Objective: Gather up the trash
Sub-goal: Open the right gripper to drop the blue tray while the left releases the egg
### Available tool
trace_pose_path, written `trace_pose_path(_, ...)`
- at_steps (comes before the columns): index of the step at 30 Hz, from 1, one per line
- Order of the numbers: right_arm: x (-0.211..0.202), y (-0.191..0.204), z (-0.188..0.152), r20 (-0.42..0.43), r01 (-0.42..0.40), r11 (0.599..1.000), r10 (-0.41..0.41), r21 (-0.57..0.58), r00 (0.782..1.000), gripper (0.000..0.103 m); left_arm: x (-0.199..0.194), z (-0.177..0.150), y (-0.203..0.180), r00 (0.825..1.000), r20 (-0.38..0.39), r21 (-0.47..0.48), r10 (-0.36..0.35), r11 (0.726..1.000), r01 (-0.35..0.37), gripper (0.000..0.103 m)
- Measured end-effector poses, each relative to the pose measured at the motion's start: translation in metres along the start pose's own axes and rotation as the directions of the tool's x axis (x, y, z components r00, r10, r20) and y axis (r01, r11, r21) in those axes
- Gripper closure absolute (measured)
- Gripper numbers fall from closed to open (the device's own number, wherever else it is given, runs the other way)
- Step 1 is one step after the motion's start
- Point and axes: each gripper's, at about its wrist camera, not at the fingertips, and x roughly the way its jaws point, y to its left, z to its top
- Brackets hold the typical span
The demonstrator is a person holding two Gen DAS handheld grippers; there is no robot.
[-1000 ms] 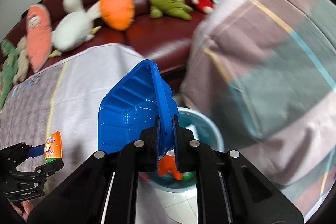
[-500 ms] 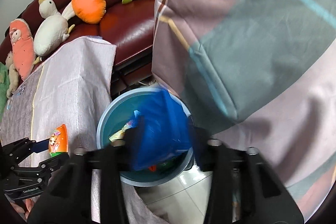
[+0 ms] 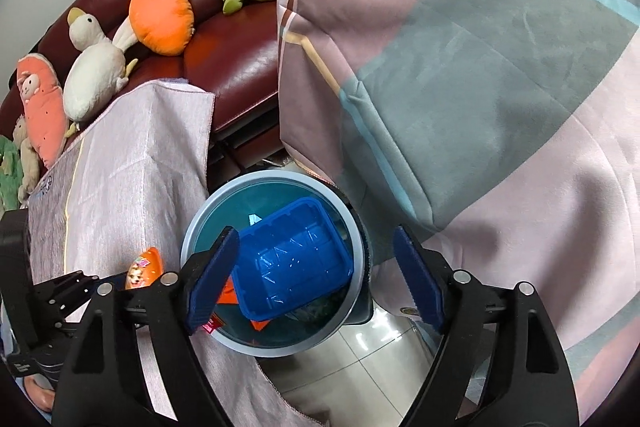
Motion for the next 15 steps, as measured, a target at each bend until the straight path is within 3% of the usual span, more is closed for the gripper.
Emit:
trace_pose_path(12, 0.005, -0.009, 0.003, -0.013, 0.027, 0.999, -0.026, 0.025, 1.0, 0.026, 0.016, 0.02, -0.016, 0.999, -0.003, 0.021, -0.045, 0.999, 0.045, 0.045)
trace_pose_path(13, 0.006, -0.01, 0.004, -0.018, 0.032, 0.999, -0.031, 0.028, 0.999, 0.026, 0.017, 0.021, -0.017, 0.999, 0.002, 0.023, -0.046, 0.999, 0.046, 0.043)
trace_pose_path(15, 0.008, -0.011, 0.005, -0.026, 0.038, 0.999, -0.037, 0.027, 0.999, 0.026, 0.018, 0.024, -0.02, 0.999, 0.009, 0.025, -0.042, 0.999, 0.042, 0.027)
